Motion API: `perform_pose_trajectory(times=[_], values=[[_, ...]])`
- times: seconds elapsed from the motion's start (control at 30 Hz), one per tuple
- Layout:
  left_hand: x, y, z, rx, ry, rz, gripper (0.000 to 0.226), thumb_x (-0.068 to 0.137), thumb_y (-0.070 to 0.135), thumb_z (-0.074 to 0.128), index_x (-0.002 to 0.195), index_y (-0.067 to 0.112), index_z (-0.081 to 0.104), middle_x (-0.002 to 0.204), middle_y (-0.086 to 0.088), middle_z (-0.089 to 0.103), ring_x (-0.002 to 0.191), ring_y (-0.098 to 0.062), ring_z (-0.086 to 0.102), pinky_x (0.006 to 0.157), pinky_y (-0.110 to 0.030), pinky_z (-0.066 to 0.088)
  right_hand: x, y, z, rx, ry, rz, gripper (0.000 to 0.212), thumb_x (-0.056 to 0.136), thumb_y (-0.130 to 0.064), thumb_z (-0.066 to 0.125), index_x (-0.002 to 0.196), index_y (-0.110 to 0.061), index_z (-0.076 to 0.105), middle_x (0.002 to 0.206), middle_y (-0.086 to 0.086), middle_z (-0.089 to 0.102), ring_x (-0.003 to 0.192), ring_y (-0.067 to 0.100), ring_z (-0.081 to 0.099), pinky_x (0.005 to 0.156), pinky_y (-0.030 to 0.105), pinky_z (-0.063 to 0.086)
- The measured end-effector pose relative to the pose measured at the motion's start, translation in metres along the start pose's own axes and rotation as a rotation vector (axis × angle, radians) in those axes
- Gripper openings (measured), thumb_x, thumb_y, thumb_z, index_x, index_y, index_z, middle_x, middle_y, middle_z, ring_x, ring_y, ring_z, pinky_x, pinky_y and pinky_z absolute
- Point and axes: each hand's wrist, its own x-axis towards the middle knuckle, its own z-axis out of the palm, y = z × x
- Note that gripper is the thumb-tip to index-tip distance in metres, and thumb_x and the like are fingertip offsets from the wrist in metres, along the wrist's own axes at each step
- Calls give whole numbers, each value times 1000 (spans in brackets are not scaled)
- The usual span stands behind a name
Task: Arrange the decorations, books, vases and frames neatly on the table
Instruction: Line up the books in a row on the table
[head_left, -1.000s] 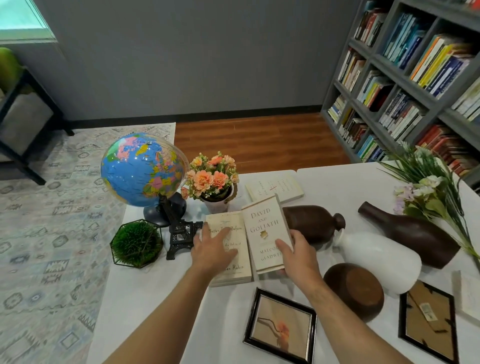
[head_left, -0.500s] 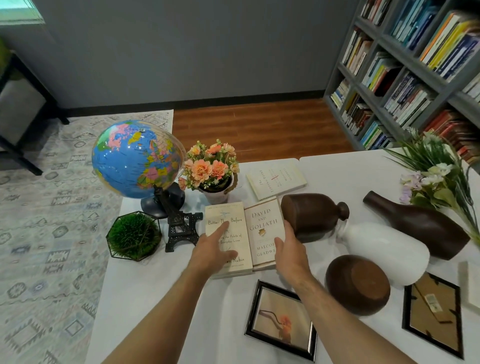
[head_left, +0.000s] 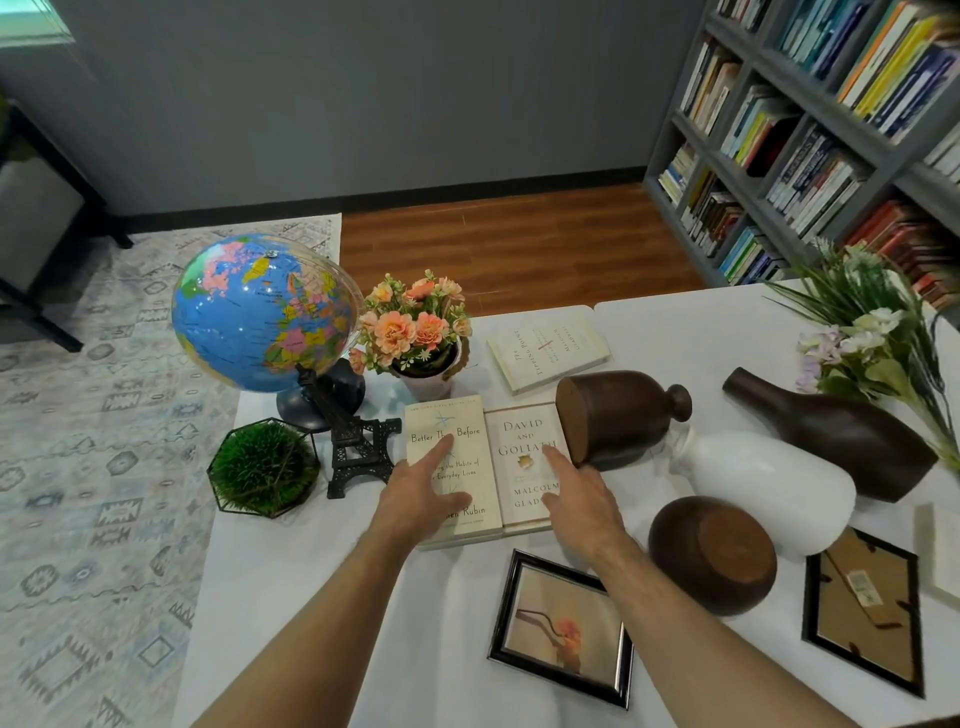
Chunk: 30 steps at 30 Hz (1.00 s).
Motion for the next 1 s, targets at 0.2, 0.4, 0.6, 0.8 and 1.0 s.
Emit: perform_pose_trajectory(times=[0.2,0.4,0.6,0.8,1.0], values=[[-2,2,-1,-4,-2,-6,85,84,33,76,152,44,26,139,-7,44,124,-25,49,106,-44,45,0,6,1,98,-21,17,66,100,-6,56,155,-33,31,135,6,43,122,23,50,102,41,53],[-2,3,0,-16,-1,-4,85,84,30,76,152,43,26,140,-7,43,124,-25,50,105,-43,47,1,7,2,131,-22,19,66,99,-5,57,155,-29,32,133,6,42,123,24,49,105,41,50],[-3,3,-1,4,-3,1,86,83,31,76,152,42,26,143,-6,44,126,-25,49,106,-42,45,0,6,7,187,12,33,64,100,-4,55,154,-30,34,133,4,40,124,24,46,103,39,52],[-4,6,-2,-16,-7,-5,86,84,29,76,152,43,26,141,-8,42,126,-26,49,105,-42,47,-1,0,5,125,-17,34,63,102,-6,50,155,-33,31,137,5,38,125,26,42,104,37,50],[-6,8,-1,24,-7,-2,83,87,32,72,153,43,23,144,-11,37,126,-28,49,104,-41,46,-7,-4,-1,22,-51,36,63,102,-9,50,155,-36,30,139,9,41,123,28,46,103,40,50]])
